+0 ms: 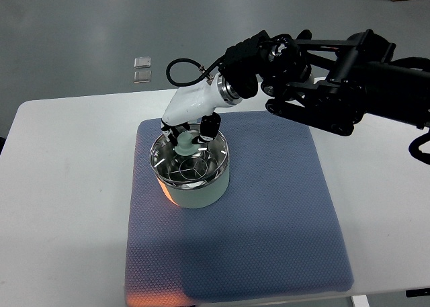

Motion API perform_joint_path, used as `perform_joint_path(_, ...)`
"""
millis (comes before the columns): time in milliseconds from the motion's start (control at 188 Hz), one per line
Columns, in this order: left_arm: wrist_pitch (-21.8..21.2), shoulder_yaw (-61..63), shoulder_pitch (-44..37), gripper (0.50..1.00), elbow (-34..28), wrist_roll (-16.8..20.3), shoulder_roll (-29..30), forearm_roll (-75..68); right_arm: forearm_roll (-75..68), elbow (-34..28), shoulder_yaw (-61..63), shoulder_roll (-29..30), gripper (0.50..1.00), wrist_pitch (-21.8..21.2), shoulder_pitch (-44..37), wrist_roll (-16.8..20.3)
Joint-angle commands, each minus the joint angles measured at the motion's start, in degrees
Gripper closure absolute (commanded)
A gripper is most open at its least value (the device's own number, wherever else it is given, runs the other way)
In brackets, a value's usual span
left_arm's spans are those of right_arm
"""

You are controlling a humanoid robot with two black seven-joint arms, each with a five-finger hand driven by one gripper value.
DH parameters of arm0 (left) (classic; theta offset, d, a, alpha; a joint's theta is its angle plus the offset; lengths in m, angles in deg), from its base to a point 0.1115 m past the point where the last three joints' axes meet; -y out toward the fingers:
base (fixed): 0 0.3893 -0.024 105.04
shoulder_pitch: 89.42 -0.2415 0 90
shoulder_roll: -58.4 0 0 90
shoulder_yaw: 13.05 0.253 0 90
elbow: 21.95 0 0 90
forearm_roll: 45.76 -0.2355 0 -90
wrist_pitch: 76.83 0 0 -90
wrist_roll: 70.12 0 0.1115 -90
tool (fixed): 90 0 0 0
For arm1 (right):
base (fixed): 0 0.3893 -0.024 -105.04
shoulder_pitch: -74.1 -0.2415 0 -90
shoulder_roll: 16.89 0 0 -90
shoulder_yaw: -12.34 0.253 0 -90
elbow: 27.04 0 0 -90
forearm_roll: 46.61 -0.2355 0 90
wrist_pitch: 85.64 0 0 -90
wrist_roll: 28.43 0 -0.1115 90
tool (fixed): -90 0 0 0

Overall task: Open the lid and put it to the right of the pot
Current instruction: 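Lift the glass lid up off the pot with the right hand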

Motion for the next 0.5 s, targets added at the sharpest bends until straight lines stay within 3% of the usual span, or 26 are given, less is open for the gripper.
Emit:
perform_joint_path(0, -0.01, 0.0, 0.0, 0.5, -0.09, 0.0, 0.0, 0.0, -0.22, -0.01, 0.08, -0.36, 0.936, -0.26, -0.75, -0.11)
perform_joint_path(494, -0.01, 0.0, 0.0, 0.5, -0.09, 0.0, 0.0, 0.0, -0.92, -0.63, 0.52, -0.89, 0.938, -0.61, -1.81, -0.55)
